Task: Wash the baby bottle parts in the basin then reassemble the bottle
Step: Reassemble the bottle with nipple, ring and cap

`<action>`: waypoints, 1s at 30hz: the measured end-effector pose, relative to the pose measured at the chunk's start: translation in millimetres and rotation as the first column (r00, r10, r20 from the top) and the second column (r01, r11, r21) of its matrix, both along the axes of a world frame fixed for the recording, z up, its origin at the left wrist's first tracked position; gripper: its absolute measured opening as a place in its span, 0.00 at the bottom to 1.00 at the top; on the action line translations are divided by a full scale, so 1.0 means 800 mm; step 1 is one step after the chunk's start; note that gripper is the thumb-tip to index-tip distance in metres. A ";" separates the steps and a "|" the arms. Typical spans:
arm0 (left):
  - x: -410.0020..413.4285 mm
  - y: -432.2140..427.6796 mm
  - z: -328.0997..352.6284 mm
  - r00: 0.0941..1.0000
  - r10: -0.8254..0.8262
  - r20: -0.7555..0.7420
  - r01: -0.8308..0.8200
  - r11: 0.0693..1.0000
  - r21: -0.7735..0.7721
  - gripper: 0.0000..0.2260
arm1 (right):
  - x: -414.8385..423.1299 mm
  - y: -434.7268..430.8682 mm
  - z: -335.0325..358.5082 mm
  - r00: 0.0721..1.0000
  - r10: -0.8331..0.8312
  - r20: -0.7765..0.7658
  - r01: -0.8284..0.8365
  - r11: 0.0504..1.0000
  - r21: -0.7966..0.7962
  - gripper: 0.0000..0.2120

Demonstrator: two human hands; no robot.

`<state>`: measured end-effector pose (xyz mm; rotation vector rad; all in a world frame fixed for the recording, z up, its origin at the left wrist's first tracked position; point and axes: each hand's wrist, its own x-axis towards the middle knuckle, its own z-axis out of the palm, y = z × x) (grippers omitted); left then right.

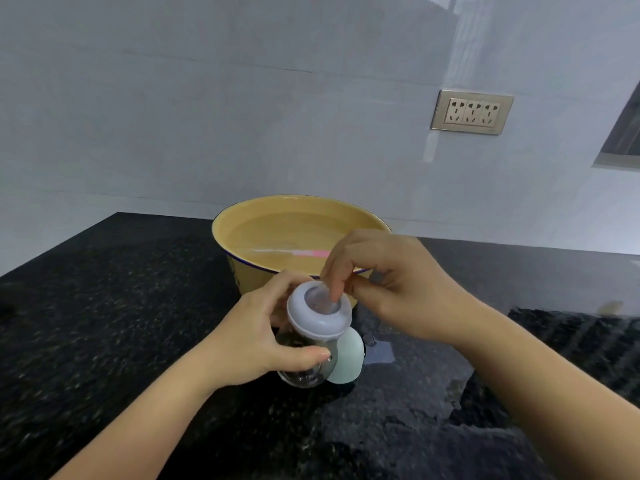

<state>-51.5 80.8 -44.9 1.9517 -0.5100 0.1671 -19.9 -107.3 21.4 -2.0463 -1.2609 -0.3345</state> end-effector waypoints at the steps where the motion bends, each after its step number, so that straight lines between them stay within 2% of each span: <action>1: 0.001 0.000 -0.001 1.000 0.009 0.010 -0.009 1.000 -0.003 0.26 | 0.001 0.002 0.001 1.000 0.001 -0.008 -0.001 1.000 -0.024 0.12; 5: 0.004 0.000 -0.010 0.998 0.042 0.037 -0.041 0.999 -0.026 0.26 | 0.001 0.002 0.000 0.984 -0.023 -0.175 0.013 0.998 -0.061 0.11; 8: 0.005 0.003 -0.017 0.996 0.074 0.041 -0.073 0.997 -0.023 0.26 | 0.005 -0.010 -0.016 0.960 -0.062 -0.273 0.074 0.997 0.033 0.15; 11: 0.006 0.007 -0.022 0.996 0.087 0.025 -0.087 0.996 -0.018 0.25 | 0.011 -0.029 -0.045 0.932 -0.136 -0.335 0.170 0.983 0.073 0.13; 13: 0.006 0.008 -0.024 0.995 0.095 0.014 -0.094 0.995 -0.018 0.25 | 0.014 -0.041 -0.067 0.917 -0.198 -0.346 0.208 0.978 -0.010 0.13; 17: 0.006 0.008 -0.028 0.994 0.110 0.001 -0.110 0.994 -0.026 0.25 | 0.021 -0.050 -0.104 0.910 -0.293 -0.295 0.218 0.940 -0.263 0.26; 20: 0.006 0.008 -0.030 0.993 0.119 -0.021 -0.119 0.992 -0.034 0.27 | 0.028 -0.046 -0.126 0.917 -0.283 -0.282 0.190 0.930 -0.315 0.30; 26: 0.007 0.009 -0.034 0.992 0.109 -0.065 -0.110 0.994 -0.023 0.26 | 0.036 -0.048 -0.127 0.900 -0.306 -0.309 0.243 0.943 -0.225 0.24; 30: 0.008 0.004 -0.034 0.994 0.067 -0.090 -0.067 0.998 -0.003 0.26 | 0.039 -0.063 -0.099 0.834 -0.246 -0.494 0.313 0.948 0.055 0.22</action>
